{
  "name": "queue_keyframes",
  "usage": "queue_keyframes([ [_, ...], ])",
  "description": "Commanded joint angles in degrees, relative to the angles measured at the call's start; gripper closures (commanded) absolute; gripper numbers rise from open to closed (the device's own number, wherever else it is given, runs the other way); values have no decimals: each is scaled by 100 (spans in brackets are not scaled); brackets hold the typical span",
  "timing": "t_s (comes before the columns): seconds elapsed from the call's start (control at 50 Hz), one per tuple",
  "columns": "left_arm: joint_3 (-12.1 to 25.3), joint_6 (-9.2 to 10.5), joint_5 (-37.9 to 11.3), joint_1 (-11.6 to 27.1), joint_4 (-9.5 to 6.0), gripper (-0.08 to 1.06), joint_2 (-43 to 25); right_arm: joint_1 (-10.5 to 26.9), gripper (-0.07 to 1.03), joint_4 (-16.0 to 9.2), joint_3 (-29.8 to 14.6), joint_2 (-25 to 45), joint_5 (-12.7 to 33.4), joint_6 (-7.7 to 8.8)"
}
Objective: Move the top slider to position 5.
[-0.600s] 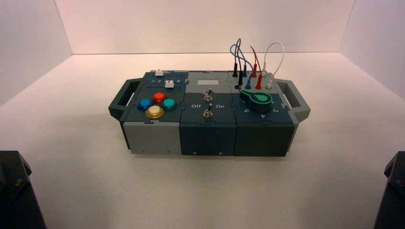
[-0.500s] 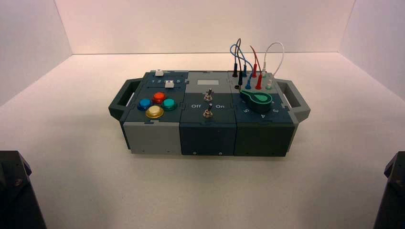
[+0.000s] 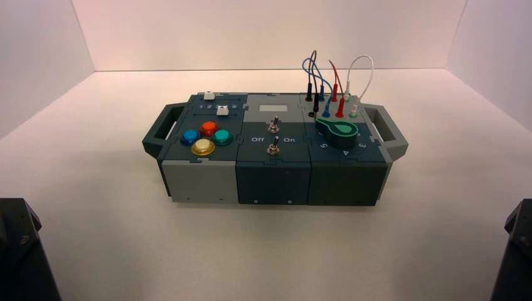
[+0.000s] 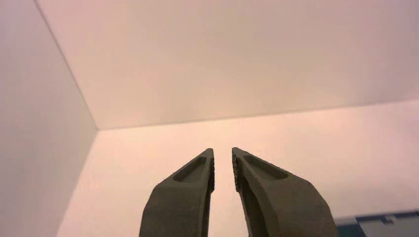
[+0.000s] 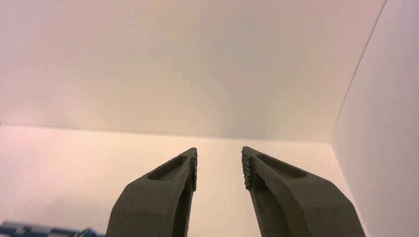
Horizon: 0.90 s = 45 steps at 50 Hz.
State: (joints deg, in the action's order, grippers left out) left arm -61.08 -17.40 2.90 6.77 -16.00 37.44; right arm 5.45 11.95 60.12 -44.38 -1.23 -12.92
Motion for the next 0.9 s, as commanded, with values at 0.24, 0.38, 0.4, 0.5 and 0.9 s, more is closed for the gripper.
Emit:
queue_keyframes([
  [0.24,659,0,-1564,325,9,86,35,853,50,-105,-747,290,1371,-9],
  [0.38,729,-44,-2118,378,9,88,79,1143,50,-105,-993,554,1890,44],
  [0.4,738,-53,-2162,378,18,88,79,1178,50,-114,-1011,580,1934,53],
  [0.5,861,-123,-2751,396,18,88,70,1626,51,-176,-1187,756,2417,53],
  [0.9,1055,-193,-3894,571,-44,92,-439,2338,70,-958,-1424,1020,3050,316],
])
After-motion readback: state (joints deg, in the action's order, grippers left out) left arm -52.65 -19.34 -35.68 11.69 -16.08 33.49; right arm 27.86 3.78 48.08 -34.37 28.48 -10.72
